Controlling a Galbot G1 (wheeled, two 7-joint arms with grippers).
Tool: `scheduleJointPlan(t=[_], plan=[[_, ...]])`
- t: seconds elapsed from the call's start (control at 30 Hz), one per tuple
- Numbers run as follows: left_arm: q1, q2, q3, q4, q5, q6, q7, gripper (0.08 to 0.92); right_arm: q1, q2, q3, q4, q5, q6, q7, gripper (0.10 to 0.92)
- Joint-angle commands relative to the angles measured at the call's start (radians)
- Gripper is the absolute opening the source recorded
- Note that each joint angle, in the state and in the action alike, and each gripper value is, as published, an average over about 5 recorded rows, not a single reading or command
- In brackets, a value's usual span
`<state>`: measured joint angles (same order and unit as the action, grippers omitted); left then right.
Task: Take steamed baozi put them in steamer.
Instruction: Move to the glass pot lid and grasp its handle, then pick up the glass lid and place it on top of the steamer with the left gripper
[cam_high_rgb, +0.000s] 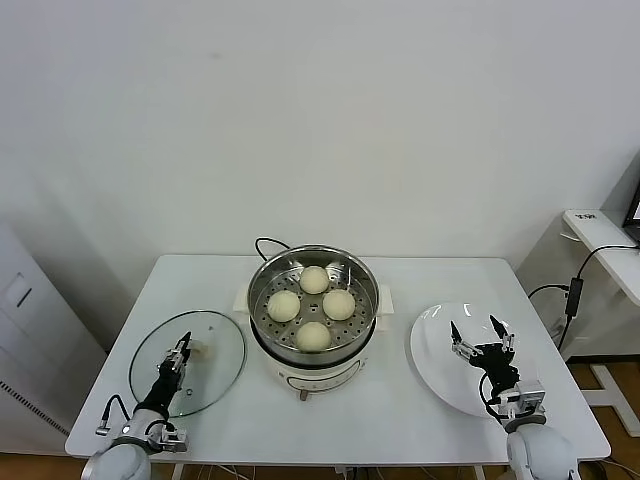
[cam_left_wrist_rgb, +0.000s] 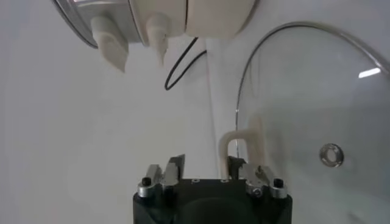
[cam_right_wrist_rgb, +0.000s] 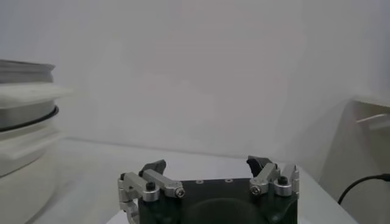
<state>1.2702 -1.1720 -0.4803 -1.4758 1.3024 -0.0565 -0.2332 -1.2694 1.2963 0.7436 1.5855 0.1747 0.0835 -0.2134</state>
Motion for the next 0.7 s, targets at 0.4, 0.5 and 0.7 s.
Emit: scheduleJointPlan(t=[0.4,0.5,0.7], plan=[[0.036,0.052,-0.064,-0.188,-0.111,0.035,0.036,0.11,0.002,0.0,-0.005,0.001,-0.001,0.004,-0.011,0.823],[0.031,0.091,-0.075,-0.225,-0.166,0.059,0.069,0.11,0.001,-0.001,-0.003,0.003,0.0,0.003,-0.012,0.823],[0.014,0.171,-0.077,-0.294,-0.278,0.147,0.15,0.11,0.001,-0.007,0.0,0.008,0.004,0.0,-0.014,0.823]])
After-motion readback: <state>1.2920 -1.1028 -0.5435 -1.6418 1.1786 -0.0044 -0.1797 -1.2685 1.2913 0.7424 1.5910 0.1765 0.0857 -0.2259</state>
